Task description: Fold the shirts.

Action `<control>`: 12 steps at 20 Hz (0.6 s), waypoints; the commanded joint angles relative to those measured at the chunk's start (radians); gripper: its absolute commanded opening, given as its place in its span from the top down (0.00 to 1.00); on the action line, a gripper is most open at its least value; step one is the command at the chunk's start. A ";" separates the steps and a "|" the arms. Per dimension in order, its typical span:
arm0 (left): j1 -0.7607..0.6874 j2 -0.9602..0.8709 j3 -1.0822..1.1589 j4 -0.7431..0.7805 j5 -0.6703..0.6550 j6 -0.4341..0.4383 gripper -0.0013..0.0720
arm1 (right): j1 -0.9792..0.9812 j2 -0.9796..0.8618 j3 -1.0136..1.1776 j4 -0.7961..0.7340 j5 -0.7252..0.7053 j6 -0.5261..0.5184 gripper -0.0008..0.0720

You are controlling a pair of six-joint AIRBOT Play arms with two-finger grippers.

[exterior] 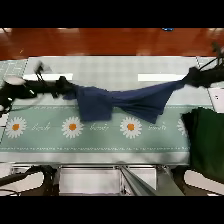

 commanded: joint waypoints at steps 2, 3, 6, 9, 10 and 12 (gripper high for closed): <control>0.092 0.206 0.348 -0.064 -0.011 0.002 0.96 | -0.001 0.150 0.249 0.021 0.010 0.016 0.96; 0.129 0.253 0.439 -0.064 -0.019 -0.004 0.96 | -0.001 0.194 0.309 0.021 0.005 0.016 0.96; 0.239 0.368 0.661 -0.064 -0.019 -0.006 0.96 | -0.001 0.332 0.437 0.017 -0.035 0.026 0.96; 0.361 0.478 0.810 -0.056 -0.017 -0.005 0.96 | -0.001 0.472 0.543 0.006 -0.079 0.027 0.96; 0.409 0.517 0.835 -0.050 -0.018 -0.005 0.96 | -0.001 0.515 0.558 -0.020 -0.086 0.028 0.96; 0.509 0.611 0.845 0.001 -0.016 -0.004 0.96 | -0.001 0.602 0.560 -0.077 -0.082 0.047 0.96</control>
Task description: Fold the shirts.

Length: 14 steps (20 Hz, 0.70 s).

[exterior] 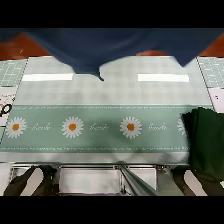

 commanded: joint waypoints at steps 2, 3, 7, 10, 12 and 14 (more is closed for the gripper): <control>0.169 0.210 0.074 0.251 0.007 -0.029 0.96 | 0.000 0.186 0.048 -0.098 0.023 0.055 0.96; 0.154 0.246 0.074 0.341 0.014 -0.057 0.96 | 0.000 0.214 0.048 -0.098 0.064 0.059 0.96; -0.066 0.354 0.074 0.654 0.007 -0.108 0.96 | 0.000 0.267 0.048 -0.164 0.233 0.100 0.96; -0.218 0.406 0.060 0.890 -0.097 -0.208 0.96 | 0.000 0.273 0.019 -0.175 0.276 0.139 0.96; -0.251 0.416 0.001 0.904 -0.154 -0.249 0.96 | 0.000 0.273 -0.055 -0.119 0.294 0.141 0.96; -0.249 0.412 -0.114 0.902 -0.189 -0.249 0.96 | 0.000 0.273 -0.179 -0.057 0.281 0.137 0.96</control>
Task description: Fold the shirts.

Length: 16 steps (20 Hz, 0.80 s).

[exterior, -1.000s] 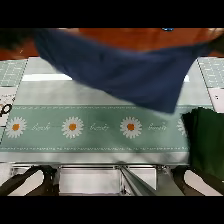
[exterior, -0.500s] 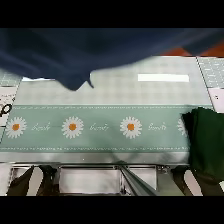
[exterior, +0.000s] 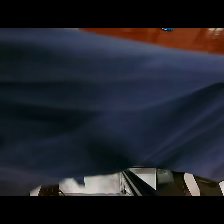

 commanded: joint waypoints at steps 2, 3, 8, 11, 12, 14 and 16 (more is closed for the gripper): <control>-0.042 -0.006 -0.270 0.066 -0.065 -0.061 0.96 | 0.000 0.006 -0.276 0.086 -0.002 0.006 0.96; -0.042 -0.031 -0.370 0.007 -0.040 -0.061 0.96 | 0.000 0.003 -0.375 0.115 -0.027 0.007 0.96; -0.043 -0.298 -0.724 -0.320 0.252 0.038 0.96 | 0.000 -0.142 -0.773 0.227 -0.254 -0.109 0.96; -0.051 -0.560 -0.693 -0.393 0.379 0.083 0.96 | 0.000 -0.378 -0.782 0.325 -0.415 -0.232 0.96; -0.061 -0.653 -0.652 -0.396 0.389 0.085 0.96 | 0.001 -0.473 -0.768 0.403 -0.452 -0.287 0.96; -0.082 -0.817 -0.553 -0.396 0.383 0.082 0.96 | 0.005 -0.664 -0.704 0.528 -0.481 -0.348 0.96; -0.112 -0.939 -0.459 -0.420 0.385 0.082 0.96 | 0.027 -0.840 -0.593 0.569 -0.486 -0.360 0.96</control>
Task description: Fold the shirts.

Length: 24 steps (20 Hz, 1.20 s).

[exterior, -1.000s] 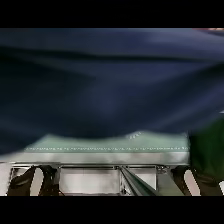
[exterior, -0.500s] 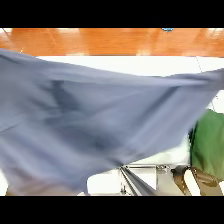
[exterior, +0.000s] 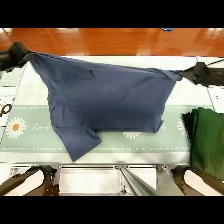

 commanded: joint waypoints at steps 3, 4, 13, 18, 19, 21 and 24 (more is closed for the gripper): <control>-0.073 -0.304 0.200 -0.100 0.037 0.013 0.94 | 0.078 -0.447 0.272 0.131 -0.069 -0.025 0.96; -0.085 -0.322 0.219 -0.100 0.036 0.013 0.92 | 0.093 -0.504 0.331 0.131 -0.078 0.011 0.96; 0.146 -0.286 0.220 0.196 -0.562 -0.095 0.28 | -0.105 -0.536 0.494 0.045 0.239 0.095 0.42; 0.328 -0.039 -0.209 0.223 -0.559 -0.066 0.28 | -0.248 -0.270 0.081 -0.154 0.189 0.077 0.42; 0.357 -0.007 -0.309 0.221 -0.559 -0.066 0.29 | -0.257 -0.206 -0.052 -0.146 0.138 0.051 0.42; 0.411 0.027 -0.461 0.210 -0.547 -0.052 0.29 | -0.259 -0.110 -0.257 -0.105 0.084 -0.031 0.42; 0.425 0.035 -0.576 0.147 -0.542 -0.013 0.29 | -0.259 -0.009 -0.472 0.012 0.078 -0.145 0.42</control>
